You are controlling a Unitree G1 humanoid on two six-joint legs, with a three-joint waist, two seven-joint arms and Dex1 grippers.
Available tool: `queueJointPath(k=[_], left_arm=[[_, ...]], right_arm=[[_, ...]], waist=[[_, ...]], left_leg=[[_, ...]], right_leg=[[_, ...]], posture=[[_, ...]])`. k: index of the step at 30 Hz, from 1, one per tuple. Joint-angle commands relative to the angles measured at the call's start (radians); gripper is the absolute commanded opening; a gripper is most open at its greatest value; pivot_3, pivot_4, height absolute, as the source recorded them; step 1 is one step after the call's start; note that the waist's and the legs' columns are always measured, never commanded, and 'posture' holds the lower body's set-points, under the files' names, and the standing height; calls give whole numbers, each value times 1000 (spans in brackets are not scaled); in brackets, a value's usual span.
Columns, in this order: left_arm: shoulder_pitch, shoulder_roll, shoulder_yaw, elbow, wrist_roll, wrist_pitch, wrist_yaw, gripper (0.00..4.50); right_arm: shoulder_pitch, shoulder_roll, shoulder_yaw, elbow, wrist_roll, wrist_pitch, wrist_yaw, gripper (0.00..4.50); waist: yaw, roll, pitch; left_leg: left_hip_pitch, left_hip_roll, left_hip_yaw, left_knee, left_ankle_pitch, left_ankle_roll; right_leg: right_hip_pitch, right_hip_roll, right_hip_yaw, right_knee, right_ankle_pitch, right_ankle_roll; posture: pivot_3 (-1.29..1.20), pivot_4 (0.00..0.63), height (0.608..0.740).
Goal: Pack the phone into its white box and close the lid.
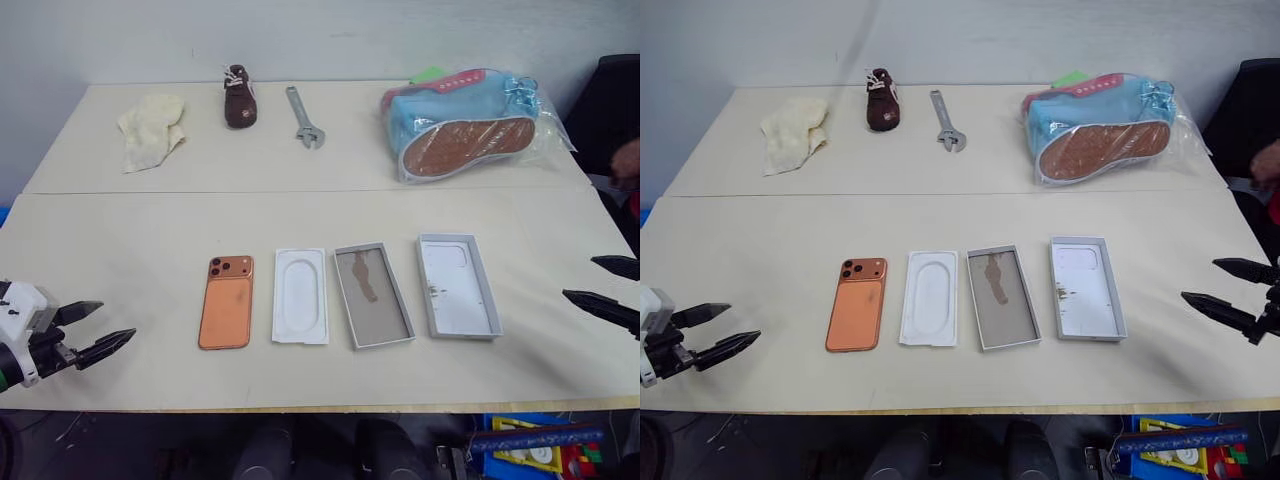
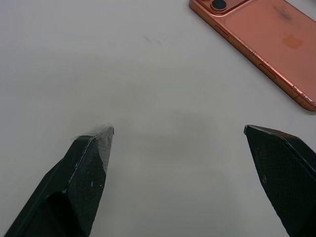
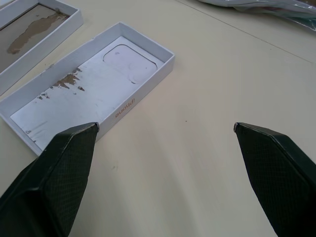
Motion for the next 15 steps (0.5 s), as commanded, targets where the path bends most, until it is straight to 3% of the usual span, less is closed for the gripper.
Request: queueJointPath(k=[1,15], left_arm=[[-5,-6,25,-13,-12,2,12,4475],[-26,1,-1,13,6,20,32,4475]], right_arm=[[-3,10,-12,-41,10,10,-20,4500],[8,14,-12,-72,-7,-7,-75,4500]], waist=[[0,0,0],[0,0,0]], left_leg=[[0,0,0,0,0,0],[0,0,1,0,0,0]], right_leg=[[0,0,0,0,0,0],[0,0,0,0,0,0]], posture=[[0,150,740],[0,150,740]])
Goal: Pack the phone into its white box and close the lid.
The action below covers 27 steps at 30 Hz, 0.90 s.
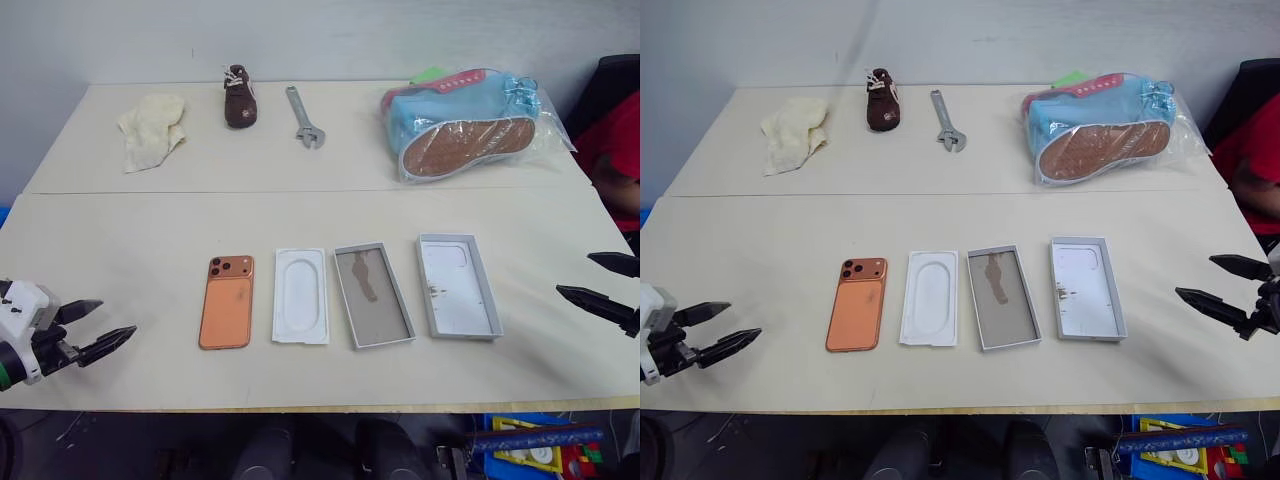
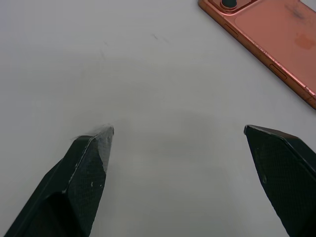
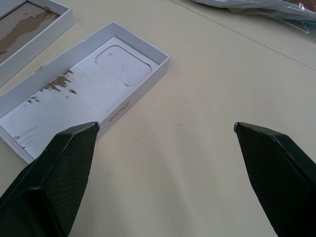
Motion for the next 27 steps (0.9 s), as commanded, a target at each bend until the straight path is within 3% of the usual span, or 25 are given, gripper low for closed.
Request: queueJointPath(k=[1,10,18,24,27], left_arm=[[-8,6,8,0,-6,14,6,4475],[-66,41,-1,-98,-151,248,-41,4475],[-192,115,-213,-315,-351,640,-34,4475],[-392,52,-330,-279,-458,952,101,4475],[-497,-6,-362,-252,-493,1088,157,3906]], right_arm=[[1,3,-26,-24,-2,-12,-9,4500],[-18,2,-4,-159,24,14,-22,4500],[-72,12,155,-558,172,156,-47,4500],[-82,39,248,-702,169,124,-45,4500],[-78,46,296,-750,151,100,-35,4500]], waist=[[-1,0,0],[-1,0,0],[-1,0,0],[3,0,0],[3,-1,0]], left_leg=[[0,0,0,0,0,0],[0,0,0,1,1,0],[0,1,0,2,1,-2],[0,1,1,2,7,-2],[0,1,1,2,8,-2]], right_leg=[[0,0,0,0,0,0],[0,1,1,1,0,0],[-1,2,2,5,0,0],[-2,3,4,6,0,0],[-3,3,4,8,0,0]], posture=[[0,150,740],[0,150,740],[0,150,740],[0,150,740],[0,150,740]])
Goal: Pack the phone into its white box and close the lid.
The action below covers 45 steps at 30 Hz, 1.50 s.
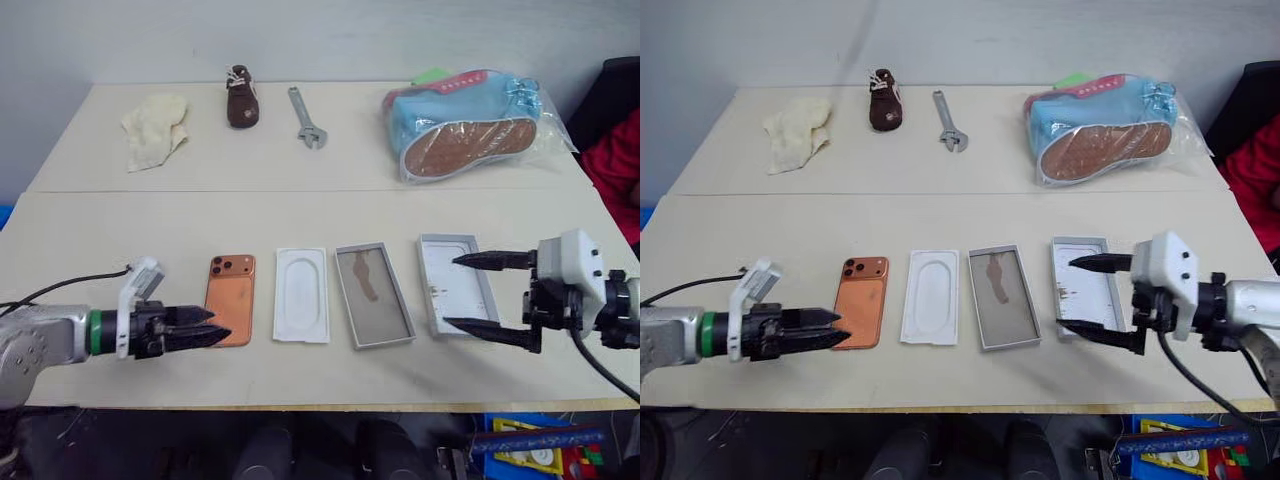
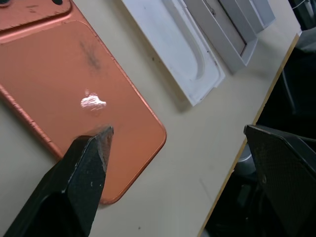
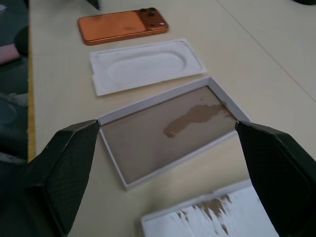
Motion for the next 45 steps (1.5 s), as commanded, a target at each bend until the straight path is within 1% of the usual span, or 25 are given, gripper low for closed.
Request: queueJointPath(k=[1,2,4,6,13,16,18,21,23,28,30,32,36,37,41,43,45], left_arm=[[-105,-55,-31,35,-54,171,65,3636],[-137,-76,-45,47,-54,207,81,3366],[-198,-122,-68,105,-87,260,118,3366],[-236,-155,-99,148,-107,272,160,3366],[-303,-188,-222,217,-108,272,260,3366],[-317,-216,-247,230,-83,272,288,3366],[-326,-240,-242,245,-77,272,304,3366],[-341,-290,-250,278,-81,272,318,2797],[-339,-306,-260,292,-79,272,331,2249],[-335,-365,-229,317,-83,272,371,2249],[-331,-392,-213,324,-80,272,400,1905],[-329,-409,-199,334,-86,272,426,1402],[-322,-444,-175,350,-109,272,471,175],[-322,-449,-167,351,-119,272,481,23],[-325,-438,-139,362,-166,272,512,23],[-319,-406,-120,358,-196,272,514,23],[-306,-351,-102,349,-239,272,500,23]], right_arm=[[0,9,33,-73,-8,-43,12,4500],[0,11,48,-82,-15,-50,13,4500],[-5,15,74,-93,-22,-61,14,4500],[-14,19,90,-97,-20,-60,7,4500],[-27,31,123,-116,-29,-58,-24,4500],[-24,34,125,-121,-33,-57,-37,4500],[-20,35,125,-125,-39,-57,-44,4500],[-14,36,121,-131,-40,-50,-59,4500],[-11,37,116,-134,-39,-46,-66,4500],[5,32,110,-135,-49,-49,-74,4500],[10,31,107,-137,-50,-49,-75,4500],[15,30,104,-139,-50,-48,-76,4500],[36,22,105,-145,-71,-59,-69,4500],[41,20,106,-144,-77,-63,-66,4500],[49,13,121,-135,-109,-79,-53,4500],[41,17,150,-127,-148,-95,-56,4500],[29,18,197,-116,-202,-112,-63,4500]], waist=[[0,-1,0],[0,-2,0],[0,-3,1],[-3,-4,1],[-3,-5,1],[-3,-5,1],[-2,-5,1],[1,-5,0],[3,-6,0],[6,-6,0],[8,-6,0],[8,-6,0],[9,-3,-3],[8,-3,-4],[4,-2,-4],[2,-2,-4],[-4,-2,-4]], left_leg=[[0,0,0,0,0,0],[0,0,0,0,0,0],[0,0,0,1,1,-1],[0,1,0,1,1,-2],[1,4,1,2,2,-4],[1,4,1,4,2,-4],[1,4,1,5,2,-4],[2,4,2,6,1,-4],[1,4,1,7,1,-4],[1,3,1,8,1,-3],[1,3,1,10,1,-3],[1,3,1,11,0,-3],[2,3,1,12,0,-3],[2,3,1,12,0,-3],[2,3,1,13,0,-3],[2,3,1,13,0,-3],[2,4,1,13,0,-3]], right_leg=[[0,1,0,0,0,0],[0,1,0,0,0,0],[0,3,1,1,0,0],[0,7,2,2,0,0],[-1,8,6,5,0,0],[-1,8,7,5,0,0],[-1,8,7,6,0,0],[0,8,7,6,0,0],[0,8,7,6,0,0],[1,7,7,6,0,0],[1,7,7,6,0,1],[2,7,7,6,1,1],[3,8,8,6,1,1],[3,8,8,7,1,1],[3,8,8,8,1,1],[3,8,8,8,1,1],[2,8,8,8,1,1]], posture=[[0,150,740],[0,150,740],[0,150,740],[0,150,740],[0,150,740],[0,150,740],[0,150,740],[0,150,740],[0,150,740],[0,150,740],[0,150,740],[0,150,740],[0,150,740],[0,150,740],[0,150,740],[0,150,740],[0,150,740]])
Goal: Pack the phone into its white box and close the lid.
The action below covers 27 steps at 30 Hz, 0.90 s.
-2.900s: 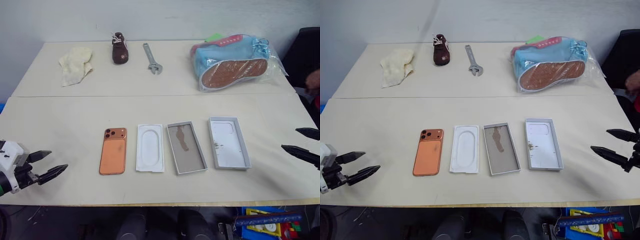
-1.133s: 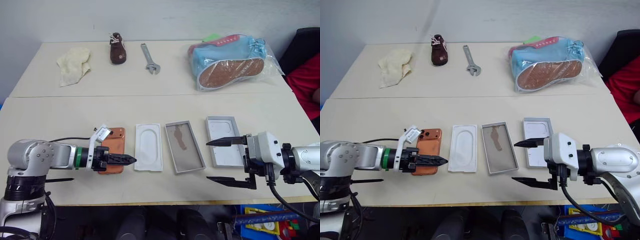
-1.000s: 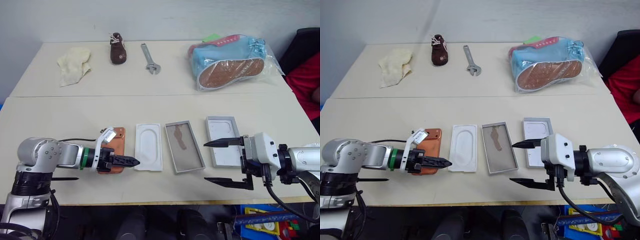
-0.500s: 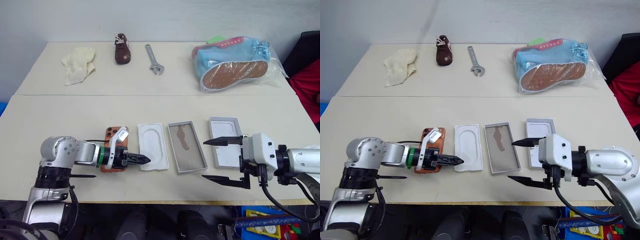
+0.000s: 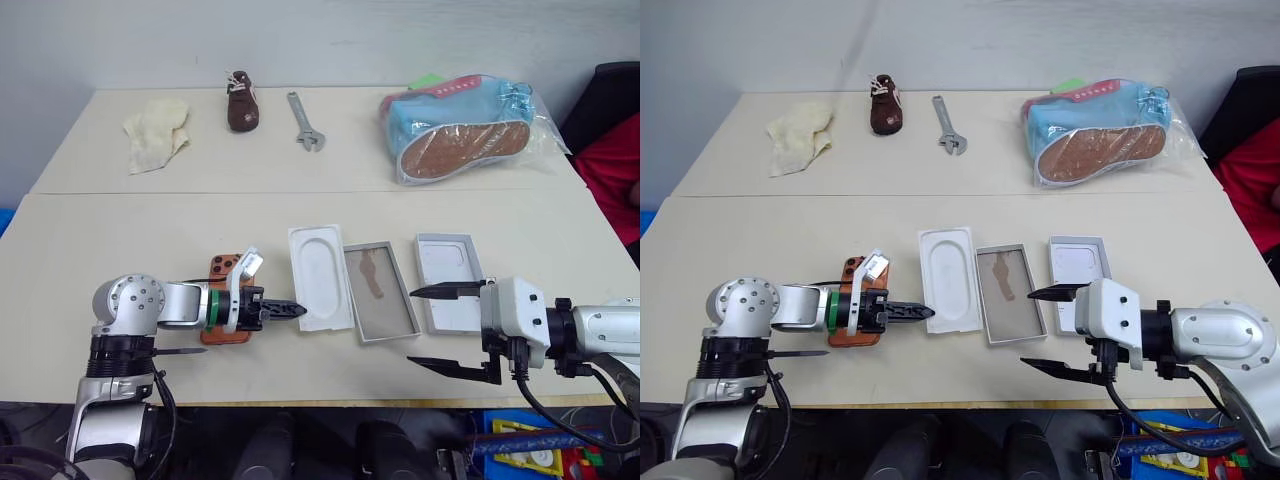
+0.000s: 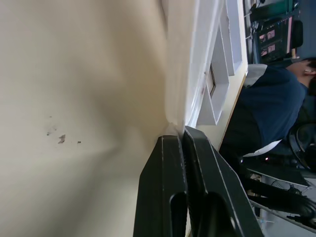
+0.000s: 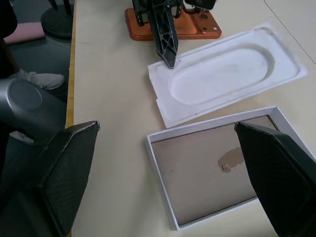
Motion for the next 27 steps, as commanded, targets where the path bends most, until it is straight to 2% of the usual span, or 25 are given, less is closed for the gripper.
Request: queueJointPath(k=[1,4,7,10,11,17,21,25,27], left_arm=[[41,100,26,0,-70,8,-11,23],[77,228,23,-40,-181,8,-89,23],[95,315,17,-64,-247,8,-138,23],[93,358,5,-74,-280,8,-162,0],[90,361,4,-71,-283,8,-162,0],[66,330,7,-55,-280,8,-133,0],[51,280,12,-49,-286,8,-93,0],[34,214,15,-35,-306,8,-35,0],[24,173,-2,-45,-323,8,-5,0]], right_arm=[[-14,-11,75,2,-92,-53,0,4500],[-35,5,186,53,-217,-133,1,4500],[-79,58,277,128,-285,-163,-23,4500],[-124,111,354,228,-351,-219,-23,3889],[-134,122,373,254,-365,-236,-17,3523],[-194,192,425,373,-382,-266,-1,1387],[-208,228,447,361,-375,-265,2,33],[-215,277,470,300,-368,-182,-30,33],[-212,284,489,314,-420,-198,-49,33]], waist=[[-7,-1,0],[-18,-1,0],[-22,-2,1],[-18,-2,1],[-15,-2,1],[-14,-2,1],[-15,-2,1],[-18,-2,1],[-17,-2,1]], left_leg=[[0,1,0,0,0,-1],[0,2,1,-1,-1,-2],[-1,2,0,-1,-1,-2],[-1,2,0,-1,-2,-3],[-1,2,0,-1,-2,-3],[-1,2,0,-1,-2,-2],[-1,2,0,-1,-2,-2],[-1,2,0,-1,-2,-2],[-1,2,0,-1,-2,-2]], right_leg=[[-1,1,1,0,0,0],[-3,2,2,1,0,-1],[-4,2,3,1,-1,-2],[-3,1,3,0,0,-2],[-3,0,3,-1,0,-2],[-4,1,3,-1,-1,-2],[-4,1,3,-1,-1,-2],[-4,1,3,0,-1,-2],[-4,1,2,0,-1,-2]], posture=[[0,150,740],[0,150,740],[0,150,740],[0,150,740],[0,150,740],[0,150,740],[0,150,740],[0,150,740],[0,150,740]])
